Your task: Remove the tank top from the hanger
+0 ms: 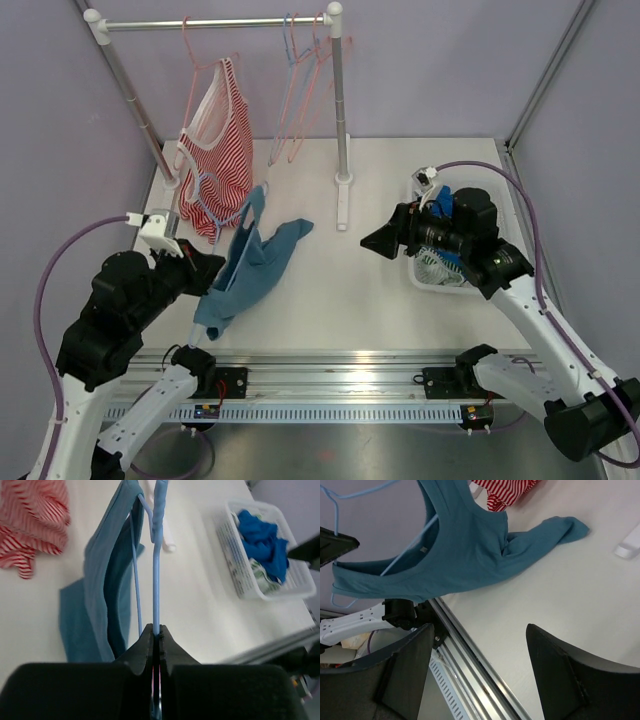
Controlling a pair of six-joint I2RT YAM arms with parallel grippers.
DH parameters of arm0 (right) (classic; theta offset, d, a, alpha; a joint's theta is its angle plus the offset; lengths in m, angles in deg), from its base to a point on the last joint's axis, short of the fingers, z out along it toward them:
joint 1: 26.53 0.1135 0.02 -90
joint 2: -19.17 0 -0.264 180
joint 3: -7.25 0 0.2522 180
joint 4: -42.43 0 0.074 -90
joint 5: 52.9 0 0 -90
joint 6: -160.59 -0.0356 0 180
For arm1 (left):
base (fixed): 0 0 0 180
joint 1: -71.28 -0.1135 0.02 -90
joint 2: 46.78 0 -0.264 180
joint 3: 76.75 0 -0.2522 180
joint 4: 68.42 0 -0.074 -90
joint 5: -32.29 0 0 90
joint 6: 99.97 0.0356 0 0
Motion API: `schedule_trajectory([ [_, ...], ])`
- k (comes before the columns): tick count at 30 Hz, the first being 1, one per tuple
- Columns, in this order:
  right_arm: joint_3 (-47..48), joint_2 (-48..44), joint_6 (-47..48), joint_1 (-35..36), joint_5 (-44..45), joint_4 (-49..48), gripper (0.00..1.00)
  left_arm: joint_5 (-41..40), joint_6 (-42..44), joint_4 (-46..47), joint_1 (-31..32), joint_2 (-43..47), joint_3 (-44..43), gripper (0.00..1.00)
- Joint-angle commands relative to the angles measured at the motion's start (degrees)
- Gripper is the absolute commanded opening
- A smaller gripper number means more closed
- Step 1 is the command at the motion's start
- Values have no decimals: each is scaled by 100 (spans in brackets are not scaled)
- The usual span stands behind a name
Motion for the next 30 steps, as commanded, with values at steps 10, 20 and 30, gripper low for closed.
schedule_trajectory([
  [10,-341,682,-56,2490,3134,-2034,79,3520,-202,1173,25,604,1319,0],
  [20,37,1456,226,3098,4384,-1498,69,3513,-439,1781,25,560,1768,0],
  [30,160,1852,498,3124,4840,-1543,0,3636,-405,1958,34,534,1848,0],
])
